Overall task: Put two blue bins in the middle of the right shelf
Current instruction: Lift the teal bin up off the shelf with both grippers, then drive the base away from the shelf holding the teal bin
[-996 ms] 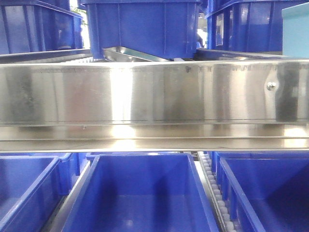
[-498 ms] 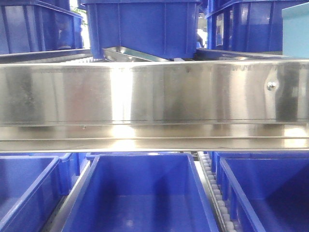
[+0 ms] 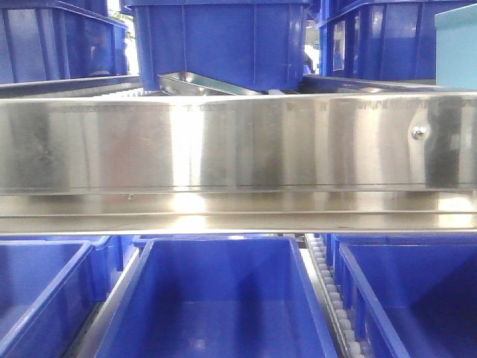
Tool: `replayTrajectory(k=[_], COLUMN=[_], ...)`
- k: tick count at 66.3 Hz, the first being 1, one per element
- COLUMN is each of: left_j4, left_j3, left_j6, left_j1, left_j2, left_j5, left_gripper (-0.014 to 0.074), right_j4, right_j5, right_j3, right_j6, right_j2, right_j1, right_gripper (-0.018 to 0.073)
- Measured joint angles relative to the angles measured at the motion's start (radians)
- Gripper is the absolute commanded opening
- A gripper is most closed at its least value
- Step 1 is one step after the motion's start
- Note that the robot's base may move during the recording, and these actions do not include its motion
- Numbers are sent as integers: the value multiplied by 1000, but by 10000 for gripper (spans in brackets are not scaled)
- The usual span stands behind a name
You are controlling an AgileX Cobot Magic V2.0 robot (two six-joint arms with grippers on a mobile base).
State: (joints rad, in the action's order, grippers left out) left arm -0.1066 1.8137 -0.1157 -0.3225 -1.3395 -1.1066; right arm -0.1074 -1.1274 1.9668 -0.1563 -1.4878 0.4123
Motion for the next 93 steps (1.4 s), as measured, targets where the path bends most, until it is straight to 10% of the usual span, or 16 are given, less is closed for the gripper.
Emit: replayTrajectory(k=[93], left_j4=[2], left_j3=[0], left_j6=[0], left_j1=[0], left_j2=[0], left_j5=[0], left_gripper=[-111], right_j4=[0], right_j5=[7], right_j3=[0], right_j6=[2], right_j2=[0], right_j1=[1], right_gripper=[-153])
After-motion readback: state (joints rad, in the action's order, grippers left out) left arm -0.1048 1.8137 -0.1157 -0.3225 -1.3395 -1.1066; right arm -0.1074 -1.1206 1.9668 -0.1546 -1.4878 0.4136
